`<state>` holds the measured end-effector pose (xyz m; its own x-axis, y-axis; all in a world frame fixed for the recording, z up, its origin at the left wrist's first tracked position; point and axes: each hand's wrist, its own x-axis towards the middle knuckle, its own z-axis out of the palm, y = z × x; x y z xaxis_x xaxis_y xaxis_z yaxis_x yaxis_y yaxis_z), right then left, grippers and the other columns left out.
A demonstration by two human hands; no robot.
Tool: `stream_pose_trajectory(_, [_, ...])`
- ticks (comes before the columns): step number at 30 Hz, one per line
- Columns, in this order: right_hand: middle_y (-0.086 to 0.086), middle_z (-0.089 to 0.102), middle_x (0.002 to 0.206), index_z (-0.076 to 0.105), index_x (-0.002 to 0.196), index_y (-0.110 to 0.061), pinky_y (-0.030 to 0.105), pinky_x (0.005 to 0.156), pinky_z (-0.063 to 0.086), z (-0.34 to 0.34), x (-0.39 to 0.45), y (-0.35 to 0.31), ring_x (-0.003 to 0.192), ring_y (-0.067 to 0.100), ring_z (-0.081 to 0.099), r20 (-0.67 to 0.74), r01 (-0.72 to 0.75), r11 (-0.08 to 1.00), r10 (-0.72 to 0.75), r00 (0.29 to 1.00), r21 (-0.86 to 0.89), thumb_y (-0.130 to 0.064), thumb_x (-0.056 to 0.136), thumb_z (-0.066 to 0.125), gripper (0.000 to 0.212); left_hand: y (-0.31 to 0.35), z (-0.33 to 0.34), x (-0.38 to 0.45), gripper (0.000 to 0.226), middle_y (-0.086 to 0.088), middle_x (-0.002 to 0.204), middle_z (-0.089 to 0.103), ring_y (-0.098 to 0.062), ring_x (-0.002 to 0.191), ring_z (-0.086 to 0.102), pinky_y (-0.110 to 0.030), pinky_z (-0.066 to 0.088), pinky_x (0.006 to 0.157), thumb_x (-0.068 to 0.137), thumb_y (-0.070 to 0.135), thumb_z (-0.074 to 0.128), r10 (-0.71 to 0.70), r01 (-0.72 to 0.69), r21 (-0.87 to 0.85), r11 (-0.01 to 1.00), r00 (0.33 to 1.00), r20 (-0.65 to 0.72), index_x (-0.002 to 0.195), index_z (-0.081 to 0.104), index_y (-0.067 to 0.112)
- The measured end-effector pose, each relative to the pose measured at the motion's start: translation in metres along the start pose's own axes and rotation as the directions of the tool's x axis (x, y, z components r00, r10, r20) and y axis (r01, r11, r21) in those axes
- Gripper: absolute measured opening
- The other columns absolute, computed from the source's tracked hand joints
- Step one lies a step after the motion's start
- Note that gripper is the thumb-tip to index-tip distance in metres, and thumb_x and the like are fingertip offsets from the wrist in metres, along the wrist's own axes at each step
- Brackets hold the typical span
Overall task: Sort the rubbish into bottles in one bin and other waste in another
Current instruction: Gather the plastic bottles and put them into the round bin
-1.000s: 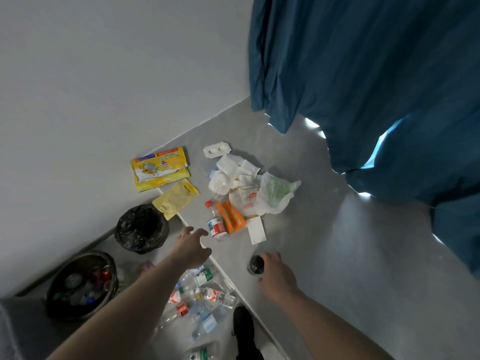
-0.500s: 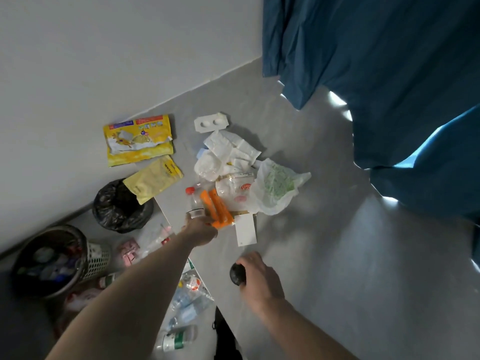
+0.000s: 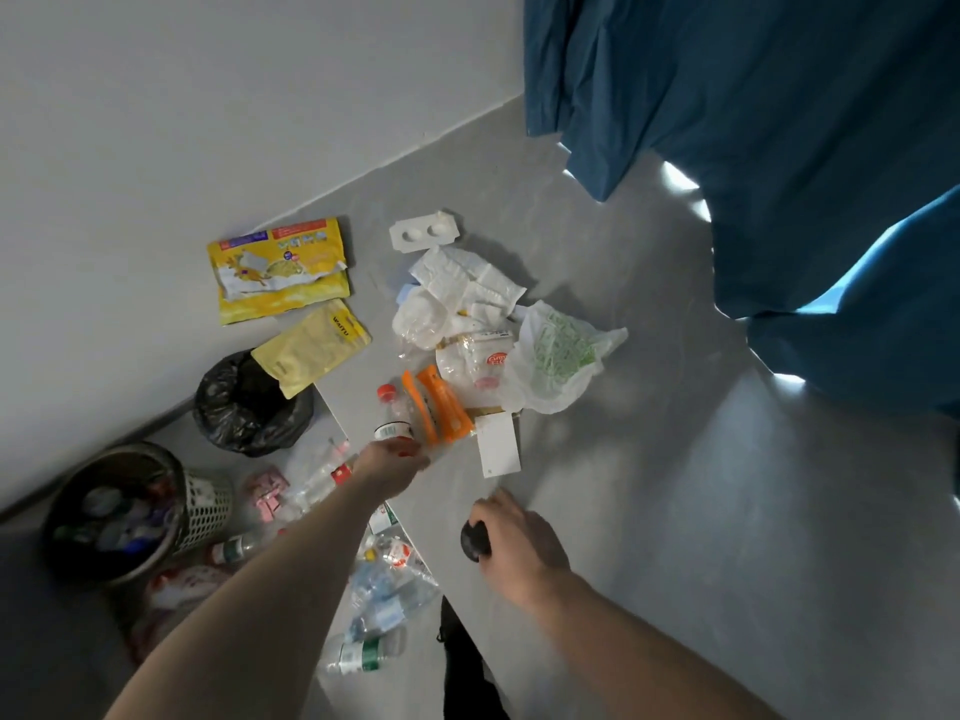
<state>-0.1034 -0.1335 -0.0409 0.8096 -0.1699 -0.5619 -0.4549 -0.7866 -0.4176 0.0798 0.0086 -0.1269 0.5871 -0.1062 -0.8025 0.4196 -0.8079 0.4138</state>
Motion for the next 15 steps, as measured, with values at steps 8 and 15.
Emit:
stream_pose_trajectory(8, [-0.005,0.056,0.105,0.044,0.086,-0.031,0.029,0.070,0.041,-0.013,-0.060,0.004,0.089,0.023,0.062,-0.086,-0.245,0.952,0.264,0.961,0.183,-0.030,0.079,0.074,0.030,-0.045,-0.030,-0.142,0.014,-0.004,0.082,0.078,-0.014,0.058,0.057,-0.021,0.048,0.047,0.072,0.011,0.089,-0.036,0.039,-0.190,0.981,0.999,0.020,0.085,0.081,0.010])
stream_pose_trajectory(15, [-0.005,0.060,0.107,0.053,0.094,-0.030,0.029,0.074,0.048,-0.009,-0.145,-0.012,0.093,0.020,0.062,-0.125,-0.342,0.921,0.367,0.922,0.187,-0.042,0.078,0.070,0.027,-0.089,-0.035,-0.254,0.073,-0.013,0.105,0.064,-0.024,0.089,0.067,-0.035,0.060,0.073,0.068,0.017,0.093,-0.050,0.062,-0.086,0.994,0.990,0.131,0.118,0.040,0.013])
